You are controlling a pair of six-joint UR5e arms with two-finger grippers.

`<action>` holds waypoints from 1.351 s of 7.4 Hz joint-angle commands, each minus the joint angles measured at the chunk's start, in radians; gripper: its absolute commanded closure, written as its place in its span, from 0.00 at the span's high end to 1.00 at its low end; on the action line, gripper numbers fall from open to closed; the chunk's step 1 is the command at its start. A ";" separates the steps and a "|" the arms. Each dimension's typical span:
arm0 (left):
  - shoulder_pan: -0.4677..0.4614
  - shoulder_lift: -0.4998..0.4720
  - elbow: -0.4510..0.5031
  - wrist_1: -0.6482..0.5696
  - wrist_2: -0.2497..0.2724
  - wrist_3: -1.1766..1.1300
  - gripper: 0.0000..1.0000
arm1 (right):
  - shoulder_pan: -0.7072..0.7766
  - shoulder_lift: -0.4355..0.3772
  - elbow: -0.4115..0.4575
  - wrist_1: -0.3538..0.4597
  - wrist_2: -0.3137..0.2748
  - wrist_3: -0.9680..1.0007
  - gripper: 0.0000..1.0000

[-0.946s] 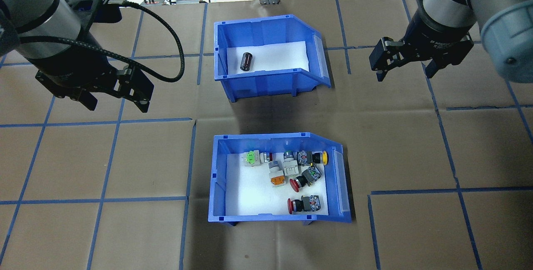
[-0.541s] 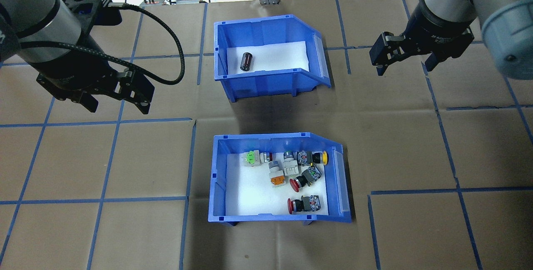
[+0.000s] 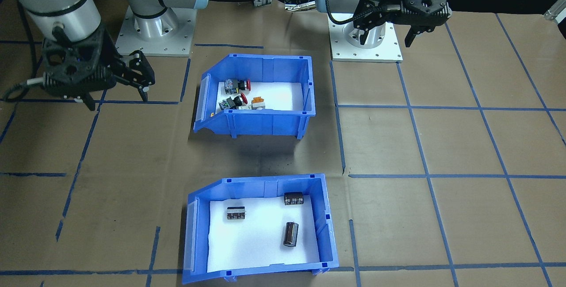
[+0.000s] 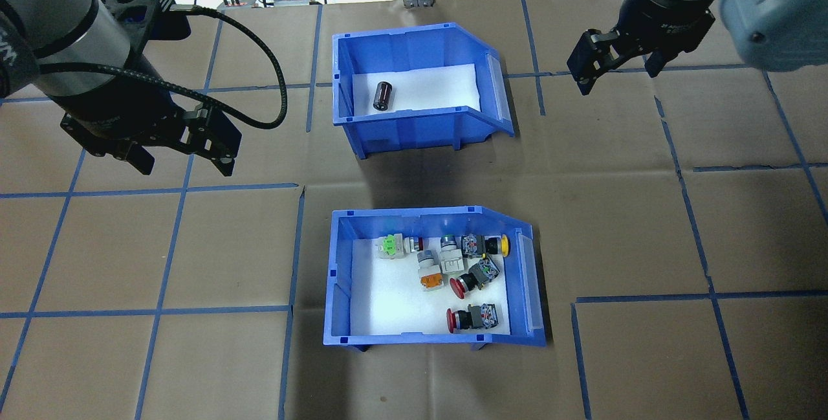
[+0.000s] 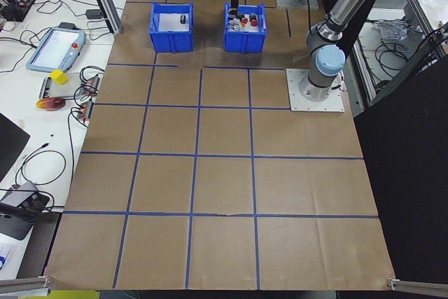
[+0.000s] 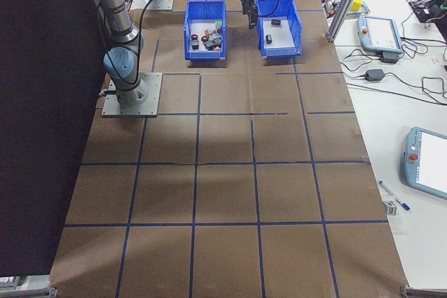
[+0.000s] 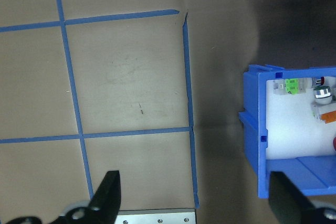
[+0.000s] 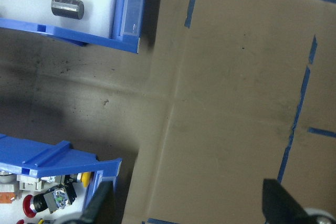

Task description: Place button box in front

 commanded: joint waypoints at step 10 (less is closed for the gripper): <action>-0.272 0.167 -0.532 0.369 -0.130 -1.581 0.98 | 0.430 0.613 -0.591 0.011 -0.018 -0.701 1.00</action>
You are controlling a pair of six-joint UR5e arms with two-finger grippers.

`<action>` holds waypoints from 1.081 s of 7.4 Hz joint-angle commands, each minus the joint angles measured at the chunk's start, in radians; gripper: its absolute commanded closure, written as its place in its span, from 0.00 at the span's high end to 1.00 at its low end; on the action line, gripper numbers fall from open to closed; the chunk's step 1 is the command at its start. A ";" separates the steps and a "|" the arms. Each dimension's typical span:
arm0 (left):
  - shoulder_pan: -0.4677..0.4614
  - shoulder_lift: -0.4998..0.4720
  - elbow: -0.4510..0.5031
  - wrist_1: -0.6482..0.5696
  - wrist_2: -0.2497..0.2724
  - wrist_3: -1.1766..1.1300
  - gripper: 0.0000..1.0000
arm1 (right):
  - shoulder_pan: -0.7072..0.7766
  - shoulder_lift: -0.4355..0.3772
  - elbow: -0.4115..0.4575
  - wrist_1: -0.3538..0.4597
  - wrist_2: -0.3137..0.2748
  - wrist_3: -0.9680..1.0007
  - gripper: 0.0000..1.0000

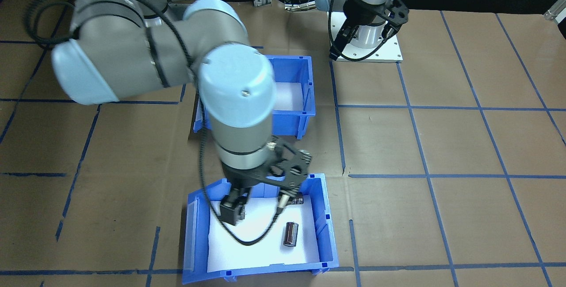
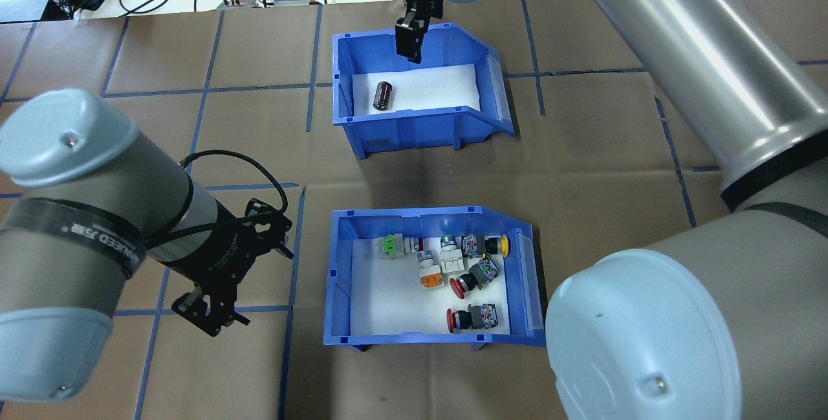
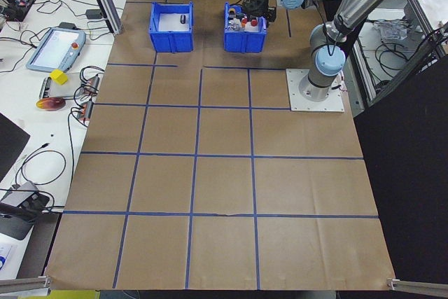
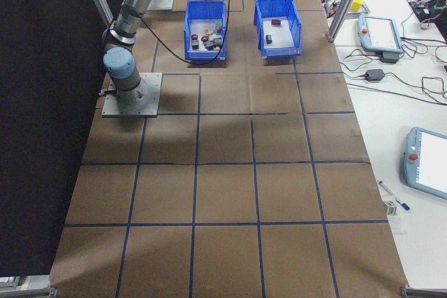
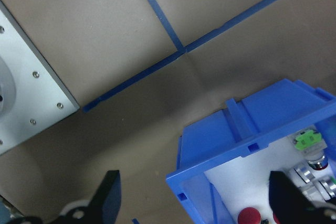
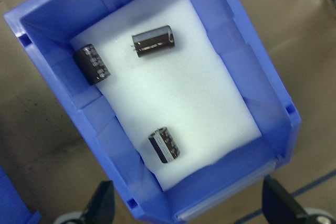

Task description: Place button box in front

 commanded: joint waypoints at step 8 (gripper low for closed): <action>-0.328 -0.171 -0.125 0.406 0.005 -0.695 0.98 | 0.052 0.023 0.189 -0.075 -0.015 -0.190 0.99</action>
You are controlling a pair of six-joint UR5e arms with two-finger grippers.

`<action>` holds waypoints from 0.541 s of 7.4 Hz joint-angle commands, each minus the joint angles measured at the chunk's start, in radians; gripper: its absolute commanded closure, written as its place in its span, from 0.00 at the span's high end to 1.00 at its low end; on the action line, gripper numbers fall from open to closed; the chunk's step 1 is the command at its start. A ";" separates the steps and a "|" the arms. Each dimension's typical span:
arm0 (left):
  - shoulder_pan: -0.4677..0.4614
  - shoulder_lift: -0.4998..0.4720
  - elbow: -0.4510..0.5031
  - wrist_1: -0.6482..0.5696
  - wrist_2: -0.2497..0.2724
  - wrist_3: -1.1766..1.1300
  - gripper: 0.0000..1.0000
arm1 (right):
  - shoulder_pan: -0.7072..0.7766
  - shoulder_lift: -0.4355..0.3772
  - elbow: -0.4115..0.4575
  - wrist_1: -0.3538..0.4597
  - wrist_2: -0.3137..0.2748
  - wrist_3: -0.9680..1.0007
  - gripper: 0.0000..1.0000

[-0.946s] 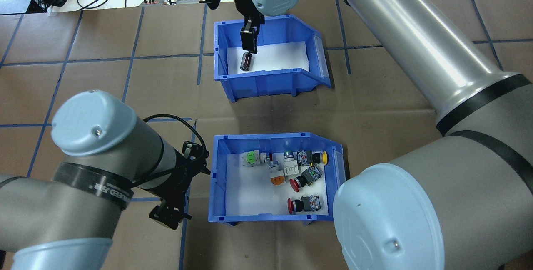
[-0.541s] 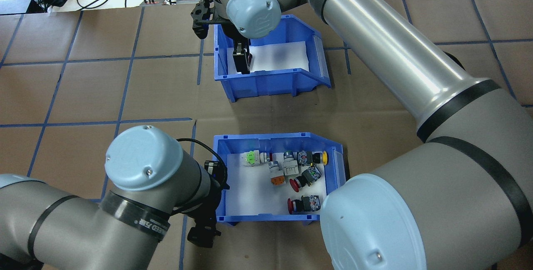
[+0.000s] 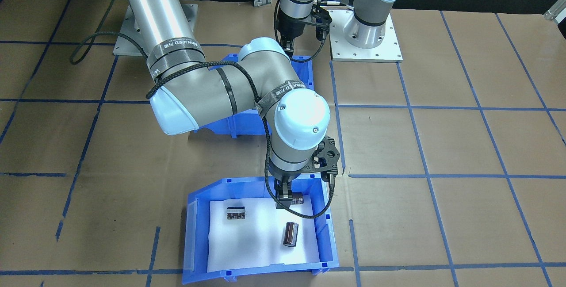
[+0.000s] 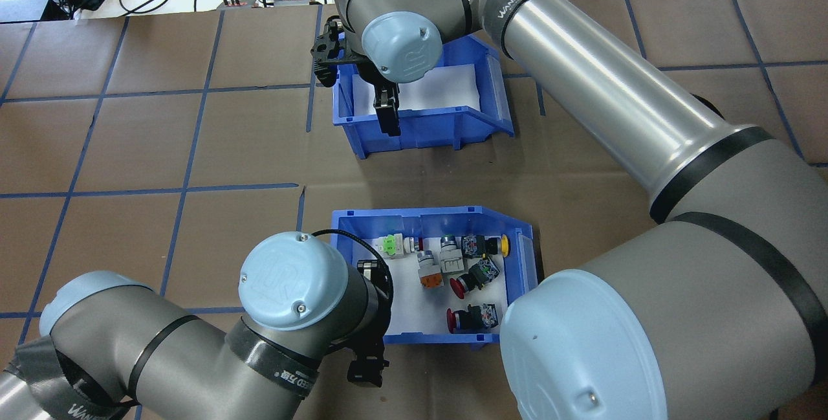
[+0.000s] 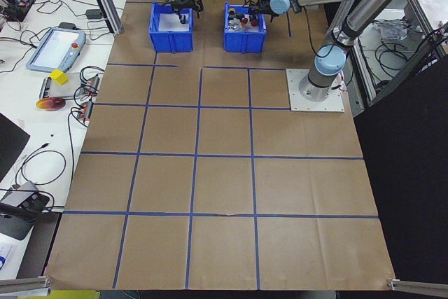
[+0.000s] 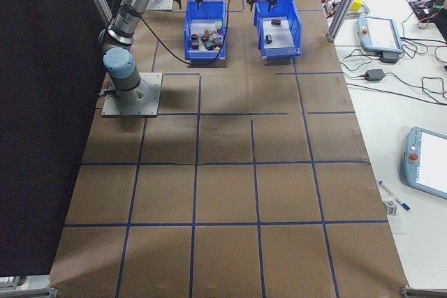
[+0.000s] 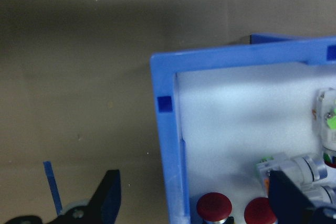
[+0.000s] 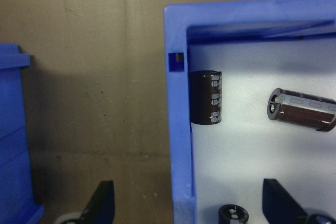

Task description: Place button box in front

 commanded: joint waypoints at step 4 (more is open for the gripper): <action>-0.087 -0.157 -0.001 0.090 -0.001 -0.131 0.98 | -0.007 -0.006 0.134 -0.212 -0.025 0.054 0.62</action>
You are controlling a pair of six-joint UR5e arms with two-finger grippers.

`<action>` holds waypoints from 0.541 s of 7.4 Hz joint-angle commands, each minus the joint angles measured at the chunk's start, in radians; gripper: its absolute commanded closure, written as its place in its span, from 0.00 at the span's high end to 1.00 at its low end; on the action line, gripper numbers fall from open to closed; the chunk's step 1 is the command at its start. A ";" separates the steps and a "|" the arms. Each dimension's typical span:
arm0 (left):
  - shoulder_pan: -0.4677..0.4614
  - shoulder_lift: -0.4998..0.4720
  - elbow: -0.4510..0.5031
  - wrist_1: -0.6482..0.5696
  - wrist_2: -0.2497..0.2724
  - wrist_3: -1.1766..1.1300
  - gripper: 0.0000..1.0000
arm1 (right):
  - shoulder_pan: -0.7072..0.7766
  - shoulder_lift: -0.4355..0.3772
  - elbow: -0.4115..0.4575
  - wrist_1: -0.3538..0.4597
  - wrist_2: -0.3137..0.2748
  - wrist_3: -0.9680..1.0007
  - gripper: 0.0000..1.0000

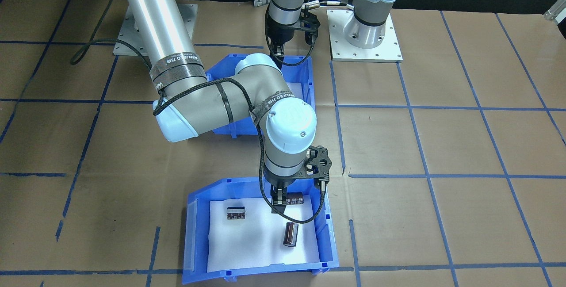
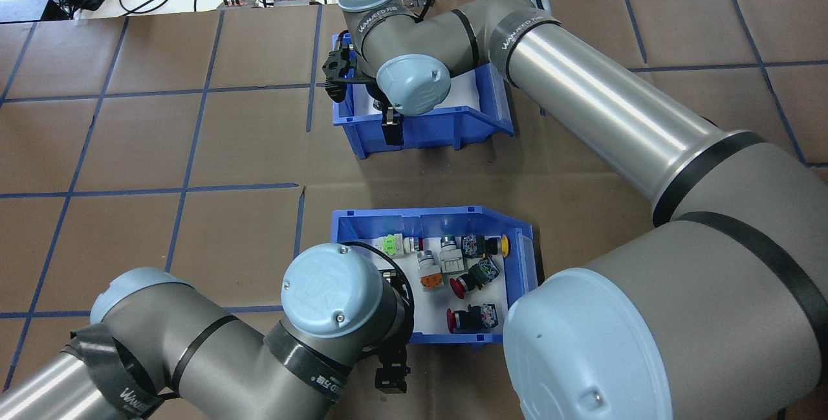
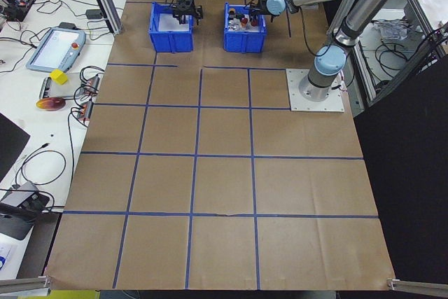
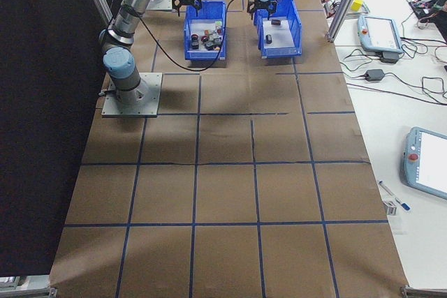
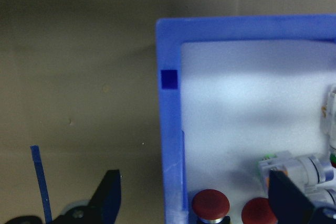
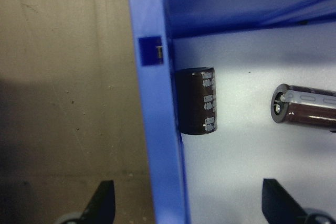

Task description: Place button box in front

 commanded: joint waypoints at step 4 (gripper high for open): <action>-0.032 -0.080 0.004 0.072 -0.002 -0.043 0.00 | 0.013 -0.022 -0.002 -0.015 -0.055 0.011 0.18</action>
